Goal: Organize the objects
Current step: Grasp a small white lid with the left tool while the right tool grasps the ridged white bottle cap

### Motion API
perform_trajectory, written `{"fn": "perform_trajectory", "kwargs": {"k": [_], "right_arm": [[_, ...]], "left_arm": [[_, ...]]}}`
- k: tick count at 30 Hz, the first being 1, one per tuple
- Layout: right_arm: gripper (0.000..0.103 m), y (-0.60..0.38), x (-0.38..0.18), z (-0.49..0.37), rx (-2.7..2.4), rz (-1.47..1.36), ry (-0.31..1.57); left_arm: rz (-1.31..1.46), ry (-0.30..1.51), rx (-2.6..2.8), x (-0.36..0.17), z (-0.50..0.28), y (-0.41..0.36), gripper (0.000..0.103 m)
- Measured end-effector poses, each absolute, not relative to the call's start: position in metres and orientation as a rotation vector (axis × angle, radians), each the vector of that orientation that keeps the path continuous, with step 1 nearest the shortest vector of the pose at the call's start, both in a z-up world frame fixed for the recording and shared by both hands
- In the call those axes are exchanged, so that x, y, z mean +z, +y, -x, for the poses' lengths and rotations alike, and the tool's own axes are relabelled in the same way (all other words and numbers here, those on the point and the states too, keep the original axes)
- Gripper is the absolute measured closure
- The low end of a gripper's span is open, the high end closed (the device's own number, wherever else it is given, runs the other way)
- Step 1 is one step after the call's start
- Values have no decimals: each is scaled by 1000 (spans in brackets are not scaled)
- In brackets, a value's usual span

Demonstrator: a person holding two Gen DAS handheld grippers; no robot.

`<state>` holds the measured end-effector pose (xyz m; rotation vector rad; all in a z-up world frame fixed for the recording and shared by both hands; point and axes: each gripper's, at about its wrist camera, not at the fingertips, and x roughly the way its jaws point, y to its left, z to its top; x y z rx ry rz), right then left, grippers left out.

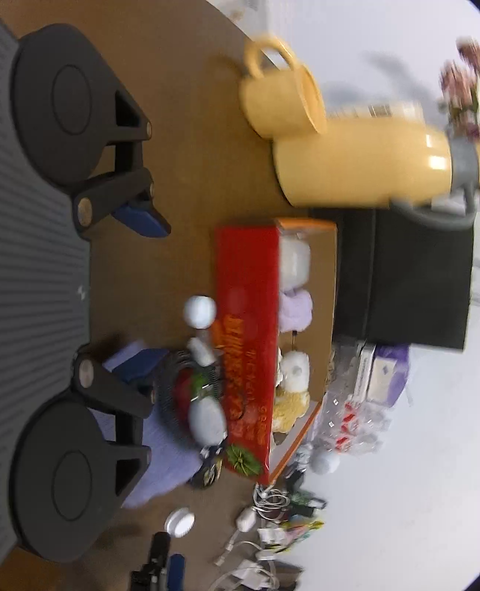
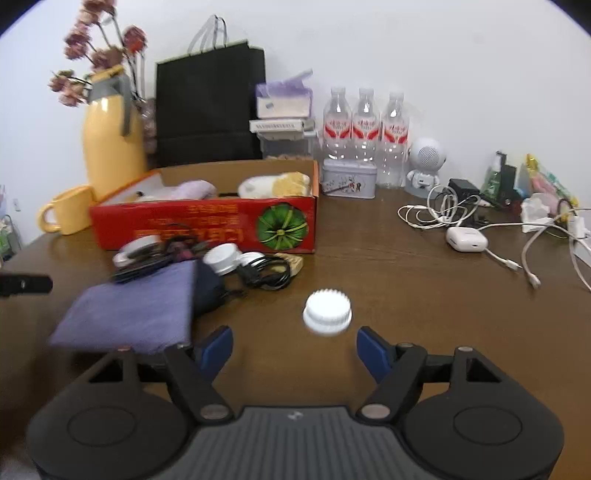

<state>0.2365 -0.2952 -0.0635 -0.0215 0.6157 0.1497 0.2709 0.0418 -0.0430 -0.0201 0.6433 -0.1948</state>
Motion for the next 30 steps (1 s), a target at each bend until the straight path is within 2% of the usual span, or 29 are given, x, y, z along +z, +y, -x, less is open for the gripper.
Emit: {"fn": "perform_trajectory", "kwargs": {"k": [4, 5, 6, 8, 10, 12, 20, 24, 30], "right_arm": [[50, -298, -77, -274, 120, -15, 653], [59, -300, -81, -280, 118, -41, 670], [67, -301, -82, -283, 117, -56, 650], [67, -298, -83, -285, 133, -54, 642], [67, -294, -85, -286, 156, -52, 635], [67, -290, -84, -287, 185, -47, 636], [69, -283, -81, -280, 204, -51, 627], [69, -285, -72, -248, 240, -116, 599], [69, -286, -55, -171, 298, -161, 581]], "left_arm": [[31, 710, -284, -60, -320, 36, 34], [28, 717, -288, -65, -326, 35, 36], [19, 717, -283, -67, -330, 34, 44], [-3, 709, -280, -70, -334, 32, 52], [-2, 712, -298, -70, -337, 32, 68], [14, 716, -299, -70, -340, 32, 74], [-10, 710, -231, -62, -311, 23, 75], [109, 750, -255, -61, -266, 26, 75], [187, 698, -221, -40, -168, 31, 75]]}}
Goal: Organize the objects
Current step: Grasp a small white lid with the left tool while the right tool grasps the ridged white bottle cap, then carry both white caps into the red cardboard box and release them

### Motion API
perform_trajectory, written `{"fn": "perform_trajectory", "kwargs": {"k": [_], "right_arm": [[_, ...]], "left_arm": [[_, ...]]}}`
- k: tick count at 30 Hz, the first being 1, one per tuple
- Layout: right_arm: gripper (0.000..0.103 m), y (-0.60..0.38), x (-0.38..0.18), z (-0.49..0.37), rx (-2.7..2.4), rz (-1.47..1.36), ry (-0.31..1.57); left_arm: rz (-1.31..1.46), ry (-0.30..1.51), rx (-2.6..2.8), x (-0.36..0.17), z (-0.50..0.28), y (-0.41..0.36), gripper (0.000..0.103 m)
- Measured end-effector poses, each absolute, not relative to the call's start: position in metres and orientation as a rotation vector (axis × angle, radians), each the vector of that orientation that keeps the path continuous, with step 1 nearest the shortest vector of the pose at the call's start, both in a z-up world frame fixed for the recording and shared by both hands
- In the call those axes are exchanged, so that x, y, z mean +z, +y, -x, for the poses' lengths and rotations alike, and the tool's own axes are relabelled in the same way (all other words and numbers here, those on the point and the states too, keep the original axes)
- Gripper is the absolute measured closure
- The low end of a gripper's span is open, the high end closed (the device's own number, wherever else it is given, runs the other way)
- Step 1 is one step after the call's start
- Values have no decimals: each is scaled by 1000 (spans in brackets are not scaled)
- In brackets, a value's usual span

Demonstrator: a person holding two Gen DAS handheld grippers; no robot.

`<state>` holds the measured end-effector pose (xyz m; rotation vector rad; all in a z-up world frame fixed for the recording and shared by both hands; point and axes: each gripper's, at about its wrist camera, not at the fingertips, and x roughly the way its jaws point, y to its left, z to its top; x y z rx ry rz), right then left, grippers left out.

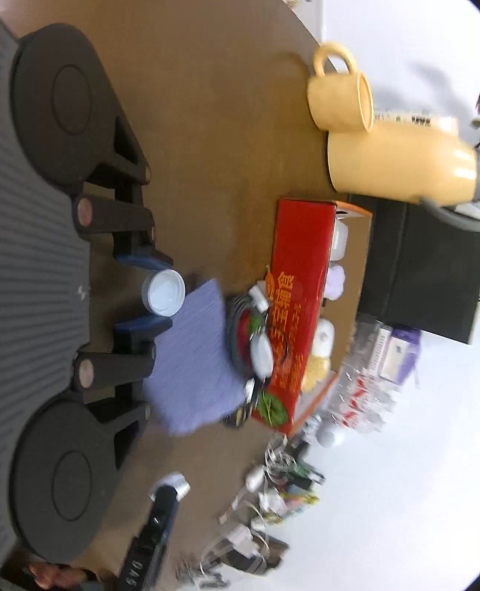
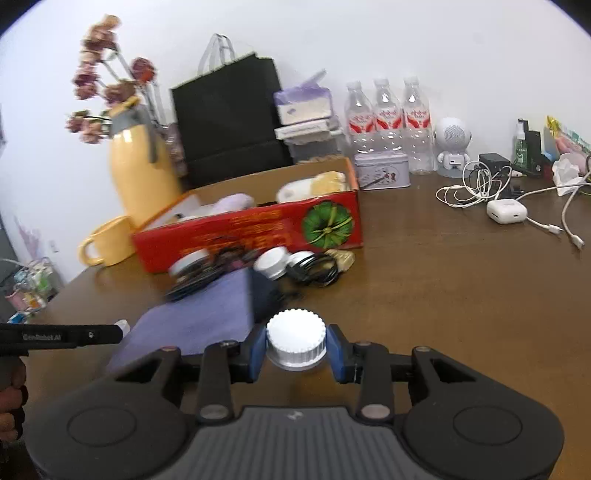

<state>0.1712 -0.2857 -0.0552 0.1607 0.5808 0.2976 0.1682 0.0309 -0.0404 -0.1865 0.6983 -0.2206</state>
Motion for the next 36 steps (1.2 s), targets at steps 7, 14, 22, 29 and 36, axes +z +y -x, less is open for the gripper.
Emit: {"fn": "perform_trajectory", "kwargs": {"k": [7, 14, 22, 29, 36], "right_arm": [[69, -272, -47, -109, 410, -163, 590], [69, -272, -37, -103, 402, -146, 565], [69, -274, 44, -183, 521, 36, 490], [69, -225, 97, -361, 558, 262, 531], [69, -190, 34, -528, 488, 131, 753]], "left_arm": [[126, 674, -232, -28, -111, 22, 75], [125, 658, -231, -21, -118, 21, 75], [-36, 495, -304, 63, -217, 19, 75], [-177, 568, -301, 63, -381, -23, 75], [-113, 716, -302, 2, -488, -47, 74]]}}
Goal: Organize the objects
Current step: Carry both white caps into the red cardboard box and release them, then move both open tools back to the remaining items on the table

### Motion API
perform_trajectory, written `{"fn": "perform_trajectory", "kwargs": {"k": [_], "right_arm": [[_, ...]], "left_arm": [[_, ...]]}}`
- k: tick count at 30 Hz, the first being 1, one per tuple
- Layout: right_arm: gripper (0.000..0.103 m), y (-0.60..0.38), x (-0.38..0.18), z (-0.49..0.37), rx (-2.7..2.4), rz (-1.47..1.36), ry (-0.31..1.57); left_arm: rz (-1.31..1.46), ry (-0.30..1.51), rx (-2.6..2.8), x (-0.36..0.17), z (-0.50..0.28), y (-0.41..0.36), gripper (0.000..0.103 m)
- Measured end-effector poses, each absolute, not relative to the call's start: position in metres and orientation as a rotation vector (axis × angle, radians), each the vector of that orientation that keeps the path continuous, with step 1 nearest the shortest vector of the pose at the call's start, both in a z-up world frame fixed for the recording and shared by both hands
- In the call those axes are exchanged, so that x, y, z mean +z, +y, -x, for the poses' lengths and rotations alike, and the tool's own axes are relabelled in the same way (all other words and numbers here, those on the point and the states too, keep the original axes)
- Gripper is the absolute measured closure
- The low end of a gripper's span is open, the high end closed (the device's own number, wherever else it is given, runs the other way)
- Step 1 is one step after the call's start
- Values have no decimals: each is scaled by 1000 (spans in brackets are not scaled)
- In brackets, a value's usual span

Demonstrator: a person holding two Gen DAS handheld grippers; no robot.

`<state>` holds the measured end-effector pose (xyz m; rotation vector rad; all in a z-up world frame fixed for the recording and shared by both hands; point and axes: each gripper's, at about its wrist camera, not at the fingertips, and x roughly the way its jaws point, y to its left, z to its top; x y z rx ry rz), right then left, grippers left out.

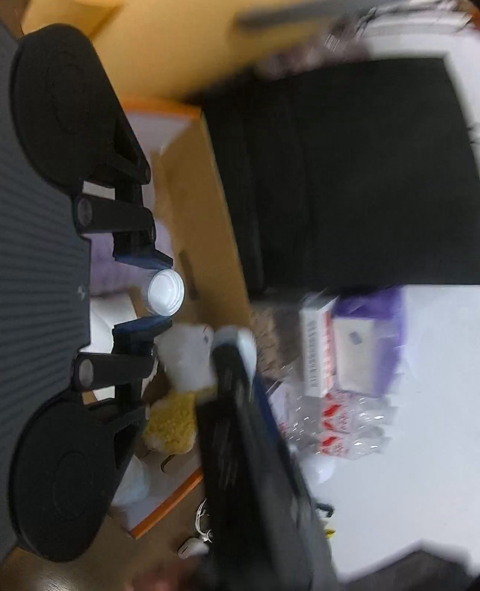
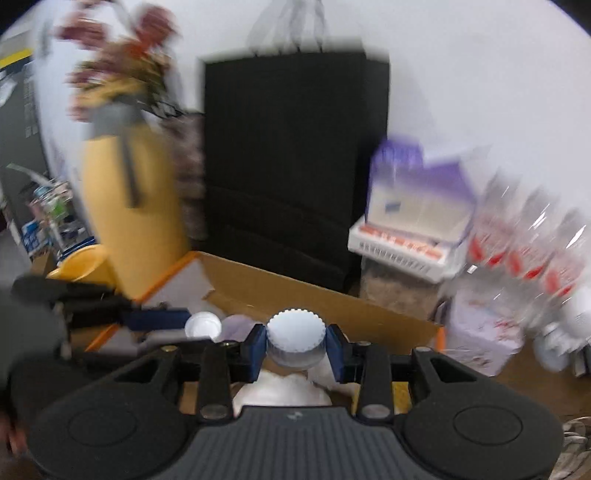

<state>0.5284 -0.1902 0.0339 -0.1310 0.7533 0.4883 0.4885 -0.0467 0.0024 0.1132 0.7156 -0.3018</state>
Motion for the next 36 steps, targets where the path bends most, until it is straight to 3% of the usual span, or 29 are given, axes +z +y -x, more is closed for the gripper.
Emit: {"fn": "perform_trajectory", "kwargs": {"k": [2, 5, 6, 9, 12, 20, 23, 27, 34, 36], "right_arm": [[69, -187, 14, -554, 480, 93, 785], [65, -183, -6, -581, 455, 43, 824], [60, -183, -9, -585, 450, 29, 840], [59, -188, -10, -585, 453, 7, 810], [59, -196, 2, -576, 456, 9, 781], [53, -232, 50, -508, 432, 35, 701], [49, -252, 62, -453, 442, 33, 658], [42, -275, 66, -362, 511, 45, 597], [32, -297, 59, -205, 487, 182, 486], [23, -306, 51, -174, 504, 129, 491]], "left_arm": [[-112, 733, -320, -7, -506, -49, 72], [-79, 757, -280, -14, -525, -44, 45], [-52, 761, -269, -15, -526, -39, 42], [-41, 726, -267, -8, -523, -26, 41], [-74, 650, -235, 12, -510, -16, 30], [-112, 536, -159, 73, -424, 5, 28], [-155, 439, -170, 81, -356, 8, 19], [-68, 454, -288, 72, -271, 21, 10], [41, 545, -277, 50, -155, 51, 11], [72, 561, -250, 44, -132, 58, 11]]}}
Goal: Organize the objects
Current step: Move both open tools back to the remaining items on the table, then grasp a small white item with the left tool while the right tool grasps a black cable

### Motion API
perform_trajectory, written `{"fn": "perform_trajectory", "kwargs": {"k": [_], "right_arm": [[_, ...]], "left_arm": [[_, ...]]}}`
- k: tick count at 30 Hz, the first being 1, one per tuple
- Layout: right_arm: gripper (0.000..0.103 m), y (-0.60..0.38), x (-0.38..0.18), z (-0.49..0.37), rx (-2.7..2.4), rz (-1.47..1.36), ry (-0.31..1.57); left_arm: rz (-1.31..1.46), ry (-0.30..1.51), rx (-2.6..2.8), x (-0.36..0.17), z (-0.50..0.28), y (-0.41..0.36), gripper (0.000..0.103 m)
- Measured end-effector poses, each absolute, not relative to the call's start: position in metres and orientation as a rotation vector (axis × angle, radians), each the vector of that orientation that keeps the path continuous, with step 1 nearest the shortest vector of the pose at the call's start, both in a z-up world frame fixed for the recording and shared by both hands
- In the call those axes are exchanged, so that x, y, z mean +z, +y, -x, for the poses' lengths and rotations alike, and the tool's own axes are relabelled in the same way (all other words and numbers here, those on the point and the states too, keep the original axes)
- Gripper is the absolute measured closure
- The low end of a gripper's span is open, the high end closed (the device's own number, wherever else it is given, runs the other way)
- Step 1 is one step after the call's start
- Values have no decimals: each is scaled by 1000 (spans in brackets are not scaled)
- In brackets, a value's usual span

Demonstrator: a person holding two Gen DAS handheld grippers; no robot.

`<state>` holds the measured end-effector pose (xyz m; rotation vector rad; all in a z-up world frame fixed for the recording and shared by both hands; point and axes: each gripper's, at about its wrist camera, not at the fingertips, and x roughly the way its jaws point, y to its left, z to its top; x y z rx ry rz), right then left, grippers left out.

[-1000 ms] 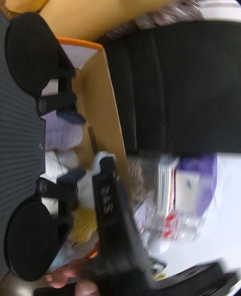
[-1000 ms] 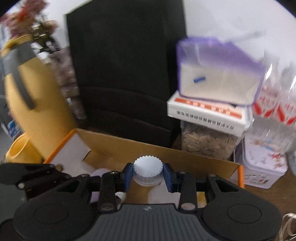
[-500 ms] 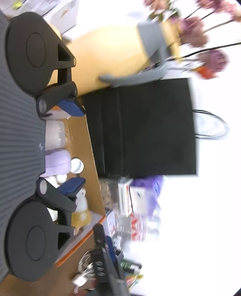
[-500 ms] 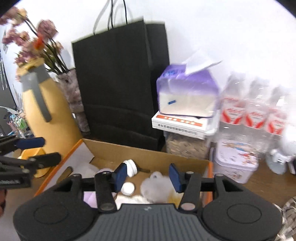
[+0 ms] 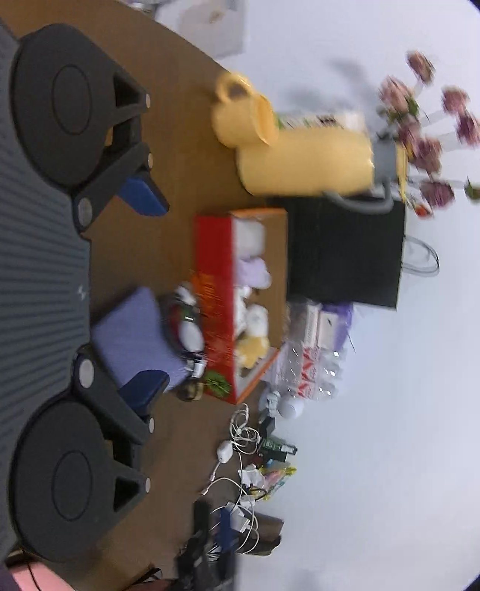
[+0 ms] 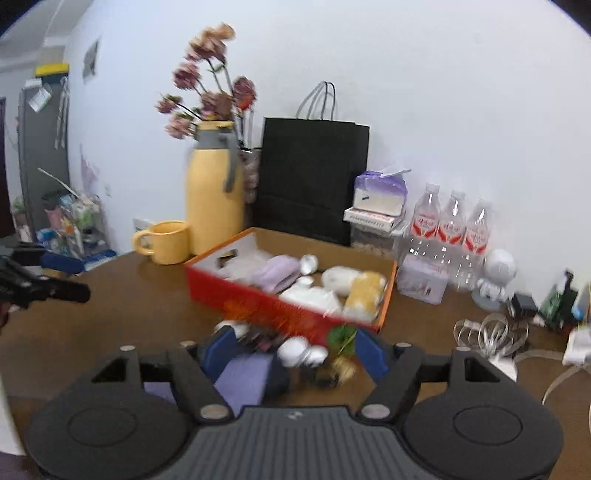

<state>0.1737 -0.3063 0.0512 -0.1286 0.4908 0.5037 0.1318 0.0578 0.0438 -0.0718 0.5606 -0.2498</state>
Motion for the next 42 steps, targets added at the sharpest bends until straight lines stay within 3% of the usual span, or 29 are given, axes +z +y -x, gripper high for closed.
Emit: {"fn": "perform_trajectory", "kwargs": {"k": [6, 11, 14, 17, 19, 22, 28, 30, 32, 33, 38, 40, 42], "right_arm": [[24, -319, 17, -117, 444, 52, 591], [24, -327, 21, -110, 361, 104, 577], [24, -321, 21, -121, 366, 91, 548], [25, -302, 16, -150, 397, 117, 532], [32, -290, 9, -178, 379, 131, 542], [45, -276, -6, -229, 352, 130, 564], [55, -265, -51, -312, 275, 160, 665], [66, -269, -64, -331, 262, 114, 716], [69, -274, -73, -340, 278, 46, 734], [70, -276, -75, -342, 288, 10, 731], [73, -270, -75, -336, 293, 42, 716], [94, -271, -73, -332, 284, 42, 701], [100, -273, -68, -327, 272, 37, 685]], "left_arm": [[95, 543, -240, 44, -83, 68, 11], [100, 530, -260, 39, -102, 66, 11], [101, 522, -267, 23, -132, 54, 21], [88, 551, -289, 7, -175, 39, 39], [63, 560, -327, -1, -204, 28, 50], [21, 602, -322, -14, -253, 16, 57], [-9, 732, -327, -51, -331, 7, 60], [-16, 750, -351, -61, -344, 4, 60], [-12, 750, -379, -65, -351, 1, 68], [-3, 749, -387, -65, -353, 0, 79], [-8, 735, -377, -63, -351, -3, 83], [-21, 728, -325, -54, -345, -2, 93], [4, 693, -313, -43, -335, 6, 93]]}}
